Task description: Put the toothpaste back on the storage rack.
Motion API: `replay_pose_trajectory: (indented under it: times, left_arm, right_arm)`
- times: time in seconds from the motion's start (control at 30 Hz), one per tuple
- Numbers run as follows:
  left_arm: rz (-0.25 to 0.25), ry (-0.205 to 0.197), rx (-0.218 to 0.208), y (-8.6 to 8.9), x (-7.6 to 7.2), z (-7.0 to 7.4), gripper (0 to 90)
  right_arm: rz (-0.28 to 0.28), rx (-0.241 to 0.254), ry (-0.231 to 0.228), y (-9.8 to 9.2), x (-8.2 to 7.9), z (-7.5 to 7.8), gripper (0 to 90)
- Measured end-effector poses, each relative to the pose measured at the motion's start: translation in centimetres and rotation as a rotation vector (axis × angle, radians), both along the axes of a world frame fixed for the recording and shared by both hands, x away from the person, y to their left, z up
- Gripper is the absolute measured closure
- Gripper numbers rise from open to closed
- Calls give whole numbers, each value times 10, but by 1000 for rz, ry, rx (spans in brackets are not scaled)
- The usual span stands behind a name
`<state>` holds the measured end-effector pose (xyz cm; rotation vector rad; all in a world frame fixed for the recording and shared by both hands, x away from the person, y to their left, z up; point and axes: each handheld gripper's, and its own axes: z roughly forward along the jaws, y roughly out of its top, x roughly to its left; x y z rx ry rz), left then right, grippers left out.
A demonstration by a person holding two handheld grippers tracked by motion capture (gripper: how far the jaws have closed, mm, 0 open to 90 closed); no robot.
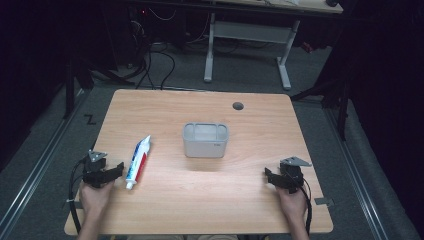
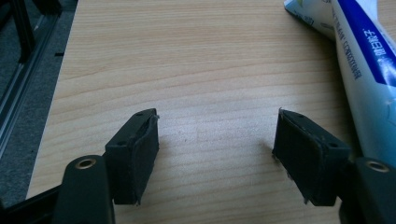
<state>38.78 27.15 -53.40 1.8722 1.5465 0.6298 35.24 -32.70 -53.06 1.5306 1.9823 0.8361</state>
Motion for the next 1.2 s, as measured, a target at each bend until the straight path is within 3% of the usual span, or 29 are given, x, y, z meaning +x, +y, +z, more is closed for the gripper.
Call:
replay_pose_trajectory:
  times: [0.7, 0.93, 1.2]
  left_arm:
    - [9, -51, -78, 9, -22, 18, 334]
    - [-25, -59, -80, 9, -30, 29, 373]
    - [-57, -89, -112, 4, -40, 42, 375]
  right_arm:
    - [0, 0, 1, 0, 0, 0, 320]
    - [1, 0, 1, 1, 0, 0, 320]
    - [4, -1, 0, 0, 0, 0, 318]
